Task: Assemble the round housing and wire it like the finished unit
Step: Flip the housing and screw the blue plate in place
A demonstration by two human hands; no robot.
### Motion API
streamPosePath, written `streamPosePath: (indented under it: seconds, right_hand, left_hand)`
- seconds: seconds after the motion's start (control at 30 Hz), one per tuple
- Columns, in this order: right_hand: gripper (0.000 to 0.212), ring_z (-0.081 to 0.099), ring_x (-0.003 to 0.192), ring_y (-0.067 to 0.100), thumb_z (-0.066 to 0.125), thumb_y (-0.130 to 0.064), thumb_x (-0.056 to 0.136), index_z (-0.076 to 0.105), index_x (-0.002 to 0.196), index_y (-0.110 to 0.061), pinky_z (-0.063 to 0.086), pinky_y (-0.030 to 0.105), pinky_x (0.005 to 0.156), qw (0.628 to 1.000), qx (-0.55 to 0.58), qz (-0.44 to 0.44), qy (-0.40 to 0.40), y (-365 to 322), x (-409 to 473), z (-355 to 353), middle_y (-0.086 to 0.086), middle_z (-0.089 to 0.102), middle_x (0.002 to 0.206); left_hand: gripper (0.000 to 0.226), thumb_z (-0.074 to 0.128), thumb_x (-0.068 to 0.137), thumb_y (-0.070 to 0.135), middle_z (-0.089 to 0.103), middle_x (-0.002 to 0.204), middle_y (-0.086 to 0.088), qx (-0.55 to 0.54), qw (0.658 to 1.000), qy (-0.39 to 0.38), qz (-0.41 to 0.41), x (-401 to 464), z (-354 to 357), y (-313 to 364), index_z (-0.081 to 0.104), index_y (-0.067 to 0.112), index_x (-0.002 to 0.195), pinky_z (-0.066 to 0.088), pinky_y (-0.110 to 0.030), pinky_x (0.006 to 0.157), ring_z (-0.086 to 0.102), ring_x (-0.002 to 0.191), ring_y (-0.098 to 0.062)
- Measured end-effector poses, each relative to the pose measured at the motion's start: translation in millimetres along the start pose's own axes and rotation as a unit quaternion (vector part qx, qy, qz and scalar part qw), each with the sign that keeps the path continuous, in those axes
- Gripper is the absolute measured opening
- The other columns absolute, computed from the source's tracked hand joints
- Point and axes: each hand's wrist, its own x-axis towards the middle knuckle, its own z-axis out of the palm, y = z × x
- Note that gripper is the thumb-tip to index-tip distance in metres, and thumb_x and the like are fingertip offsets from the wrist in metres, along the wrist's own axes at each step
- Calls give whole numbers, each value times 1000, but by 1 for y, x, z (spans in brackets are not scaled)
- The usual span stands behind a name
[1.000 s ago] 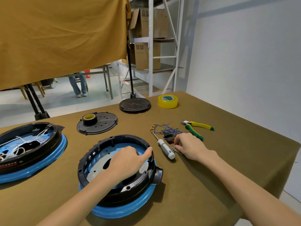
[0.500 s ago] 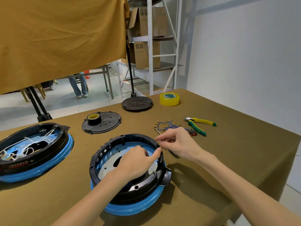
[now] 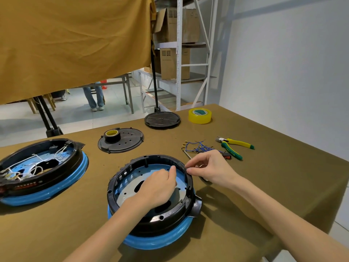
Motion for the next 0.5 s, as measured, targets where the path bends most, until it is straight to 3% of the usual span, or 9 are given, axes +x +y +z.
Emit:
streamPosePath:
  seconds: [0.2,0.33,0.5]
  right_hand:
    - [9,66,72,2,80,-11,85,83,91,-17,52,16,65,998,-56,-2,-18,-7,2,-1,-6,77,80]
    - [7,67,72,7,81,-15,85,83,89,-20,54,19,65,997,-78,-2,-11,-9,2,-1,-6,76,80]
    - [6,67,69,4,80,-18,85,82,88,-22,51,14,61,995,-102,-2,-18,-11,4,-1,-9,75,80]
  left_hand:
    - [49,18,110,31,68,109,-17,-9,1000,-6,-10,1,1,-1,61,10,123,49,-57,96,63,101,-31]
    - [52,19,110,33,69,106,-19,-11,1000,1,-13,0,1,1,64,8,110,51,-56,94,64,98,-33]
    - [49,21,110,30,68,102,-21,3,1000,12,-11,-2,2,2,64,7,109,52,-59,91,65,95,-36]
